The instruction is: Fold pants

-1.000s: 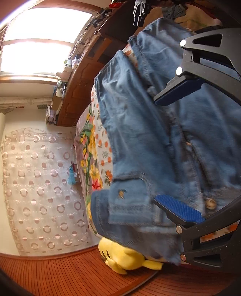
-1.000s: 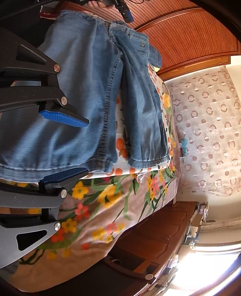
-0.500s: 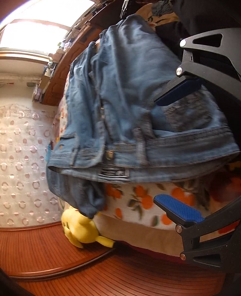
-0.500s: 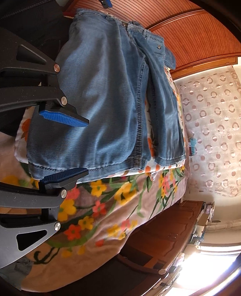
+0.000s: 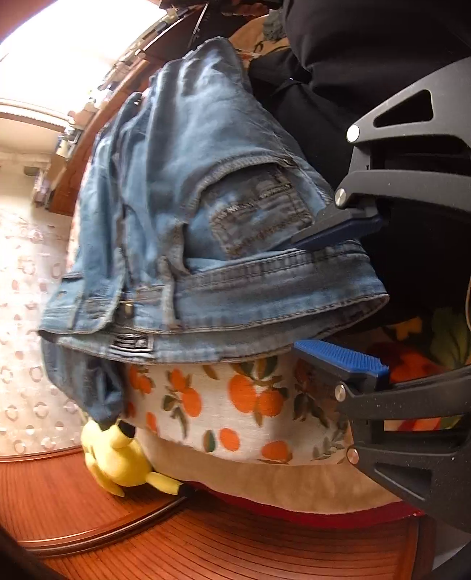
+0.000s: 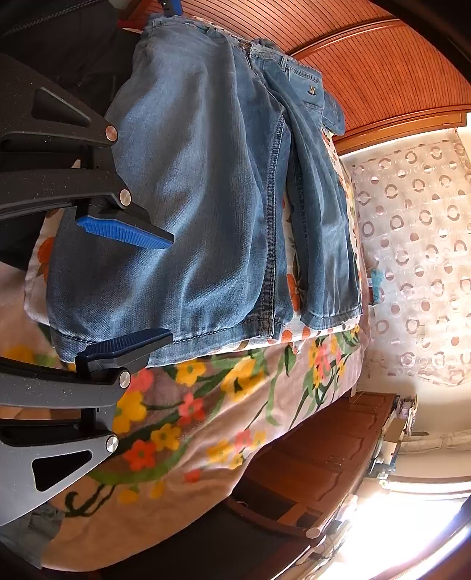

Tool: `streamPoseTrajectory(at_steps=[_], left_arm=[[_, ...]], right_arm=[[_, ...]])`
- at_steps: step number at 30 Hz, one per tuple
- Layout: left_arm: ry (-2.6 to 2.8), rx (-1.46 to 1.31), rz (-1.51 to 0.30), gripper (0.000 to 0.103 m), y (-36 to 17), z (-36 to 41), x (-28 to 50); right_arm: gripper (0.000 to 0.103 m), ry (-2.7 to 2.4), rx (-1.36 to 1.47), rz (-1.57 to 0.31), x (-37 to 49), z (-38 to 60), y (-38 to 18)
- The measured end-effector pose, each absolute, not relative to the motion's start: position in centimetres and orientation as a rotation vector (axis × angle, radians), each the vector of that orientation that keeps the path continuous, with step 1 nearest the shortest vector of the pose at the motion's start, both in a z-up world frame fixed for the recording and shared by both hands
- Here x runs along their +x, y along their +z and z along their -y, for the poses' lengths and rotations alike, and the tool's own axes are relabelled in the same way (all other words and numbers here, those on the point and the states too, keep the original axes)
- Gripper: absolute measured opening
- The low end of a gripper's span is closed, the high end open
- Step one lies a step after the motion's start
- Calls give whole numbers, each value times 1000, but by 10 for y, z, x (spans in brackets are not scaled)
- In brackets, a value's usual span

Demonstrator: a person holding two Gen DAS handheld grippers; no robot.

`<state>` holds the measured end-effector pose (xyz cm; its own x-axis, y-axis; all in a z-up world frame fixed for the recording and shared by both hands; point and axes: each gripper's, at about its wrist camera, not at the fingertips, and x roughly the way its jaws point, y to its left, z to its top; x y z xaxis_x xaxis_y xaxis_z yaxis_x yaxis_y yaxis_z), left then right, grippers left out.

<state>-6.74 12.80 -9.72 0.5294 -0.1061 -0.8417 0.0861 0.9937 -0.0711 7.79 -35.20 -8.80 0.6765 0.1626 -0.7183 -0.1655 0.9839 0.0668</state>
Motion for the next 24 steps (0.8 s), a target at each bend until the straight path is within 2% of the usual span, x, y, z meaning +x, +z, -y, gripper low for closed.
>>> streamPoseTrajectory(at_steps=[1, 3, 16, 18, 20, 24], left_arm=[[-123, -17, -1015, 46, -98, -128, -68], [-135, -4, -1023, 35, -98, -125, -68], [-200, -26, -1115, 34, -119, -126, -67], [-221, -25, -1098, 8, -116, -124, -69], [-211, -18, -1064, 3, -107, -124, -71], [-191, -44, -951, 3, -73, -127, -72]], right_arm=[[48, 183, -4, -808, 77, 353, -89], [48, 176, 0, -812, 78, 356, -91], [48, 162, 16, -816, 77, 362, -90], [48, 160, 15, -818, 77, 362, -91], [48, 158, 15, -821, 77, 365, -91], [48, 156, 18, -819, 75, 369, -90]])
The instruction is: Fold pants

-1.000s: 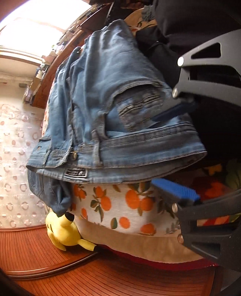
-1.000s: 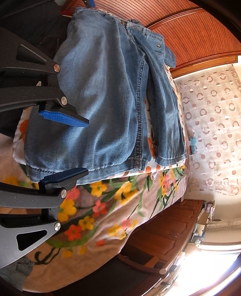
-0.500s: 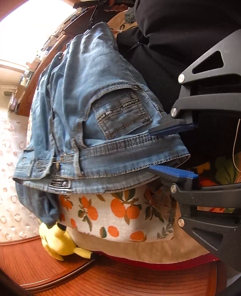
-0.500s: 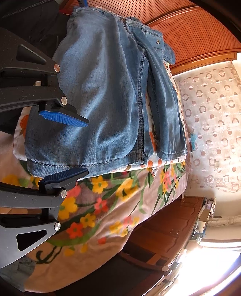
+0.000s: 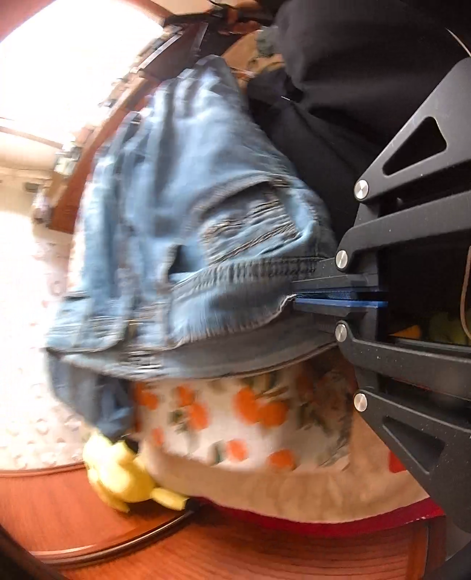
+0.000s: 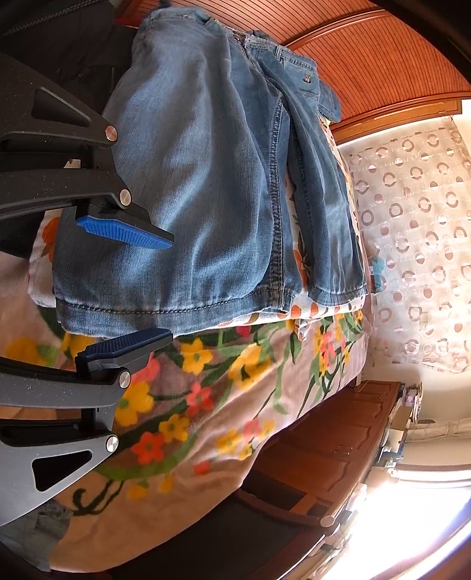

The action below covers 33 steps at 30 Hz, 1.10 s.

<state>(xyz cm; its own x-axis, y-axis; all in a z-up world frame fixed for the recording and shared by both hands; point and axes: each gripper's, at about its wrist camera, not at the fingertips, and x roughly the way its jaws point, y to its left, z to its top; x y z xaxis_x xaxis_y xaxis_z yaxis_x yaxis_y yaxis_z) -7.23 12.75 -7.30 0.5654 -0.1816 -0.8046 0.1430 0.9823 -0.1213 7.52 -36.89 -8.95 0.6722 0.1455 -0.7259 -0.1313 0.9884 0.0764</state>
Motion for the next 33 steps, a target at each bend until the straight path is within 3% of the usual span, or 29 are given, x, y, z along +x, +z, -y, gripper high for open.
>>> streamPoseTrajectory(at_steps=[10, 26, 33], left_arm=[[-183, 13, -704, 3, 9, -115, -26], [-160, 12, -718, 3, 0, -110, 11], [-172, 8, -715, 3, -2, -107, 13]], right_arm=[[48, 185, -8, -838, 68, 374, -86], [48, 292, 76, -957, 74, 415, -86], [48, 350, -14, -1044, 75, 409, -88]])
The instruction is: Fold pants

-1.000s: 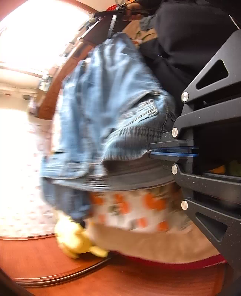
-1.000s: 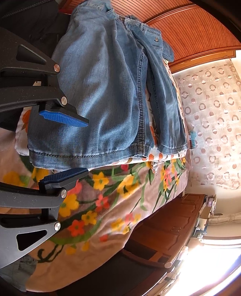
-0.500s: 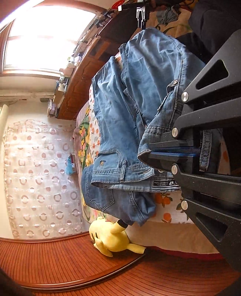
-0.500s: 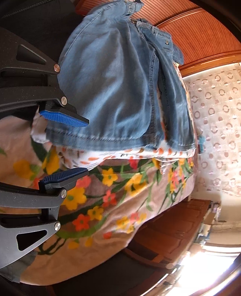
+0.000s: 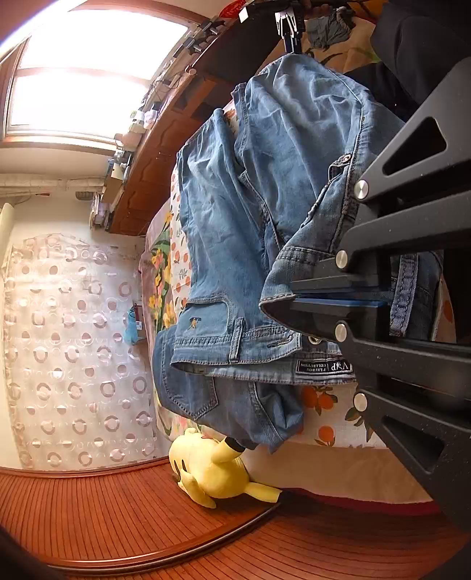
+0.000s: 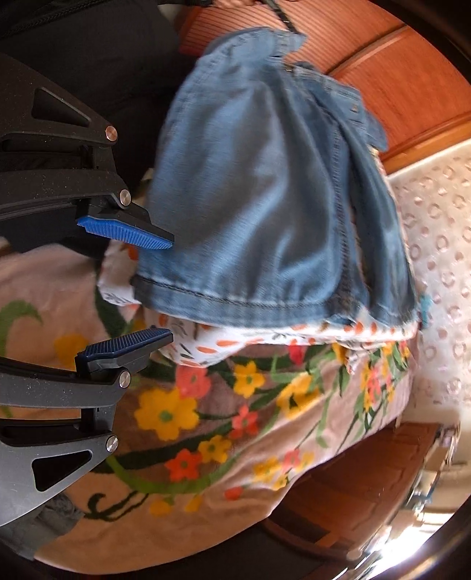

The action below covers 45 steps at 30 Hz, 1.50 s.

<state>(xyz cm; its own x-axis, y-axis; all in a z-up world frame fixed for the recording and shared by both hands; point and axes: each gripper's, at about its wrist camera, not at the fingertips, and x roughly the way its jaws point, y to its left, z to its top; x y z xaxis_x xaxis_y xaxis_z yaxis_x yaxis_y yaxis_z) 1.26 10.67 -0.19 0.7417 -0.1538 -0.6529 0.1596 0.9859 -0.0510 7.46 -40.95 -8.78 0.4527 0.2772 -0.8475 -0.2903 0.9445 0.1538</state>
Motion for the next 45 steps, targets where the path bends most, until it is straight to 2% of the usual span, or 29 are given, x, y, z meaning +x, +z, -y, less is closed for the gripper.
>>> streamPoseTrajectory(at_steps=[4, 5, 6, 9, 19, 30, 39, 45], left_arm=[[-177, 2, -714, 3, -3, -106, 12], [-177, 0, -713, 3, -3, -106, 11], [-177, 1, -713, 3, -3, -106, 12], [-178, 3, -700, 3, 0, -106, 9], [-144, -17, -611, 3, 30, -113, 11], [-101, -18, -490, 3, 78, -118, 68], [-76, -44, -528, 3, 72, -134, 141], [-52, -58, -598, 3, 51, -149, 184]], right_arm=[[47, 355, -43, -1071, 81, 406, -90], [41, 354, -46, -1071, 82, 406, -90], [25, 357, -52, -1072, 83, 404, -90], [3, 354, -79, -1045, 81, 402, -83], [2, 279, -11, -759, 72, 422, -10], [2, 235, -8, -584, 123, 414, 42], [2, 219, -30, -506, 176, 395, 57], [2, 214, -60, -547, 227, 377, 35]])
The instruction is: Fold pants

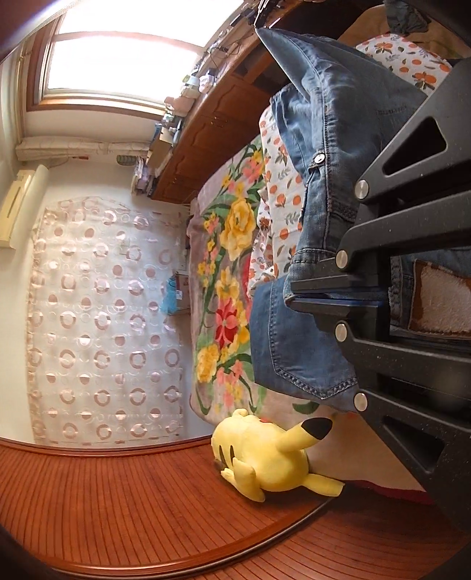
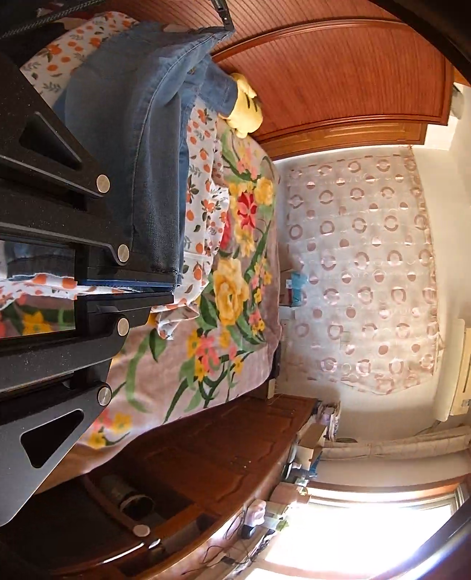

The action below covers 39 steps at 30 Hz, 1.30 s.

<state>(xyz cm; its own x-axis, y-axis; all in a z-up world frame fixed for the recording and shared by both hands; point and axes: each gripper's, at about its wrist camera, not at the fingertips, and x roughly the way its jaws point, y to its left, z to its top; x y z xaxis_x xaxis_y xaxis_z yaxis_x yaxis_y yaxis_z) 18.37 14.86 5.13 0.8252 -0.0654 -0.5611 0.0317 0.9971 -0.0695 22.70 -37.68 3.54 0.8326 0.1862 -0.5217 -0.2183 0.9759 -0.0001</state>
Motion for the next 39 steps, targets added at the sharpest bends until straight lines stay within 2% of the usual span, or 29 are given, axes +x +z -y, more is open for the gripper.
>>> streamPoseTrajectory(at_steps=[18, 32, 35, 39], left_arm=[[-4, -84, -762, 3, -18, -184, 270], [3, -52, -765, 4, -13, -178, 267], [2, -39, -749, 12, -5, -177, 260], [-4, -15, -714, 31, 8, -174, 248]], right_arm=[[2, 206, -56, -721, 398, 336, -13], [3, 177, -140, -777, 410, 326, -10], [10, 174, -134, -759, 402, 329, -1], [33, 171, -140, -723, 385, 329, 9]])
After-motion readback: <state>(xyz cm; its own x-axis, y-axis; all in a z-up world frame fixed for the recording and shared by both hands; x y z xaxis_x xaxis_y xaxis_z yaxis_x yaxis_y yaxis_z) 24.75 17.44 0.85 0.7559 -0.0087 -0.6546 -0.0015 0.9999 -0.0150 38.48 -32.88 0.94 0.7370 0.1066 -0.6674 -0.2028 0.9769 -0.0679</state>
